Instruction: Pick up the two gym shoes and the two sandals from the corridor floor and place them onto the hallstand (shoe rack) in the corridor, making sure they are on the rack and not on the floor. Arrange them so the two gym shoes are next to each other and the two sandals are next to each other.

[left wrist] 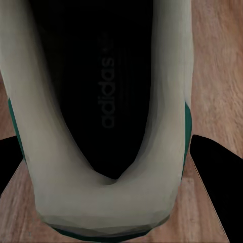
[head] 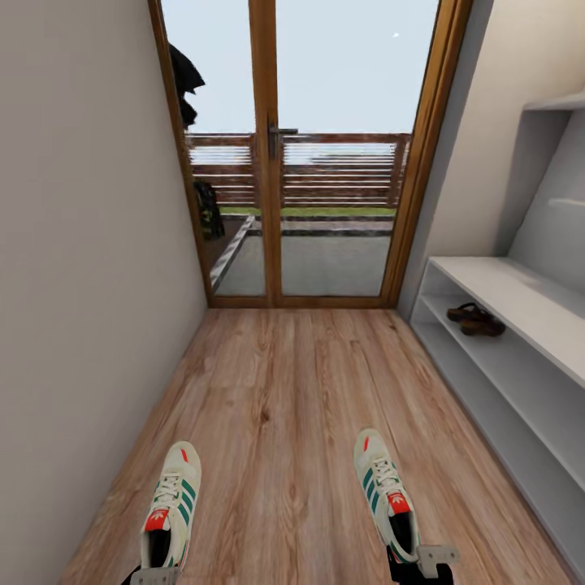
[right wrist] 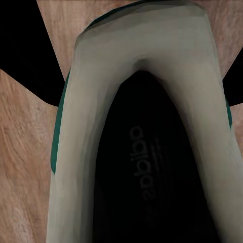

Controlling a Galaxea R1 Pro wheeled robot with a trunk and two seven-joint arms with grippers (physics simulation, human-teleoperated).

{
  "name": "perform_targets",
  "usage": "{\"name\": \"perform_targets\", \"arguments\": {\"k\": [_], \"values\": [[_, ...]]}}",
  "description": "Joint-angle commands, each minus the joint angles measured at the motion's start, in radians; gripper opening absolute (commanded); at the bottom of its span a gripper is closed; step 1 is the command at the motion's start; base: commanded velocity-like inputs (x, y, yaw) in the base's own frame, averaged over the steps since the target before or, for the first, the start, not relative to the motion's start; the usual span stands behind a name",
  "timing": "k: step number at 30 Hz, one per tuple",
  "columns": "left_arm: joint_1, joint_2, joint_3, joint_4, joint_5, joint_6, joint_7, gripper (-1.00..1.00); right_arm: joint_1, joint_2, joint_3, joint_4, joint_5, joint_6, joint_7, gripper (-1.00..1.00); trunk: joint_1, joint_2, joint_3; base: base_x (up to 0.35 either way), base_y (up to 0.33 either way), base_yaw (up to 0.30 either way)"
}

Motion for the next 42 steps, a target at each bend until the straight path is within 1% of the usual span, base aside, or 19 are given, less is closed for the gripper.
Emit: {"name": "perform_targets", "arguments": {"k": [1,17,31,42], "values": [[-0.001,0.0,0.009,0.001,-0.009,-0.003,-0.005,-1.0,-0.001,0.0,-0.003,0.001,0.006,-0.003,-0.003,-1.0,0.0,0.0,-0.001,0.339,0.0,0.0],[-0.001,0.0,0.009,0.0,-0.008,-0.003,-0.005,-1.0,-0.001,-0.002,-0.003,0.001,0.006,-0.003,-0.003,-1.0,0.0,0.0,-0.001,0.339,0.015,-0.014],[-0.001,0.0,0.009,0.001,-0.008,-0.003,-0.005,-1.0,-0.001,-0.002,-0.003,0.001,0.006,-0.003,-0.003,-1.0,0.0,0.0,-0.001,0.319,0.139,-0.238],[-0.001,0.0,0.009,0.0,-0.007,-0.003,-0.005,-1.0,-0.001,-0.002,-0.003,0.001,0.006,-0.003,-0.002,-1.0,0.0,0.0,-0.001,0.332,0.079,-0.262]]}}
